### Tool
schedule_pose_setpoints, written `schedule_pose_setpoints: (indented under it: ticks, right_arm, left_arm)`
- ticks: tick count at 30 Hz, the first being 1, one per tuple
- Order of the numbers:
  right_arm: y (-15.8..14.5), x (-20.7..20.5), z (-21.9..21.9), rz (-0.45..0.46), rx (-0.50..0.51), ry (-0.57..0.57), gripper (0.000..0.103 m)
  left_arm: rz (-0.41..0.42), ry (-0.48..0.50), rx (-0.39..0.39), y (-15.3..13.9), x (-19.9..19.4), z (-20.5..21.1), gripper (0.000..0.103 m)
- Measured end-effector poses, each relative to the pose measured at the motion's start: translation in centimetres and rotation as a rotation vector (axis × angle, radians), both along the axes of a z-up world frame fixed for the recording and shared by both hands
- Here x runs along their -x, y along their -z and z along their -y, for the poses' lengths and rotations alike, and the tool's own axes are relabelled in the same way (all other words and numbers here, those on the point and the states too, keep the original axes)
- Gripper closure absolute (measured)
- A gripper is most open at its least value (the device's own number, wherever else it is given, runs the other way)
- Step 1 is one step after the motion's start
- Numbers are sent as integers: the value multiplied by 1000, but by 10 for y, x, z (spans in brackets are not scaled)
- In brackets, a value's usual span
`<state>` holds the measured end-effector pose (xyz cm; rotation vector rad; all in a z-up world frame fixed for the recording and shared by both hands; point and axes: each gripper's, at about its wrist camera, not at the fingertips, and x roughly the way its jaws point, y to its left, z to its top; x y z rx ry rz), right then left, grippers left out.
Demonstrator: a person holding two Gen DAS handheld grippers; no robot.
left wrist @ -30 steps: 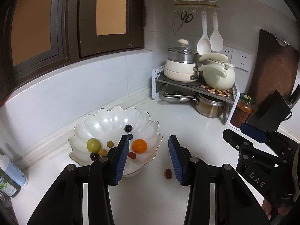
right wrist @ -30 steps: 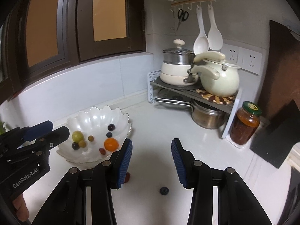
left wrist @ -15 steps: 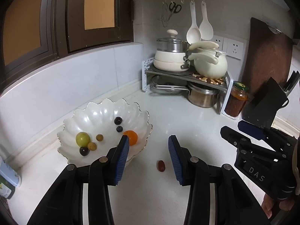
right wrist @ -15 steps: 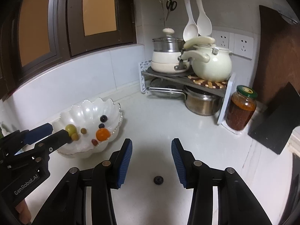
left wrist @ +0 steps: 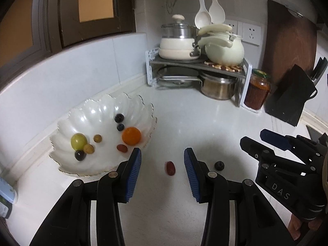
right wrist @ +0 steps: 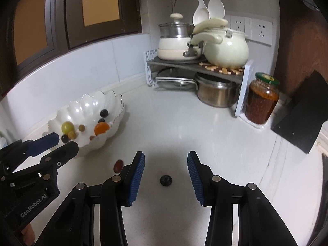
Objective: Organize fruits
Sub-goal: 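Raise both open tools out of the bowl and back away, then grasp the red date with left gripper while right gripper grasps the dark plum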
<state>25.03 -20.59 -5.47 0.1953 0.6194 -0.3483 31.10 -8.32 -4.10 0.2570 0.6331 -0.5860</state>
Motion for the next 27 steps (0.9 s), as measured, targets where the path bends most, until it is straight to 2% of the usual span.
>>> schedule_pose_setpoints:
  ticks: [6, 19, 27]
  right_arm:
    - [17, -3, 1, -28, -3, -1, 58]
    - [53, -15, 0, -92, 7, -13, 58]
    - [70, -26, 2, -123, -19, -22, 58]
  left_arm:
    - [-46, 9, -26, 23, -4, 6, 60]
    - [-54, 26, -67, 60, -13, 19, 61]
    - [-95, 12, -69, 78, -25, 24, 63]
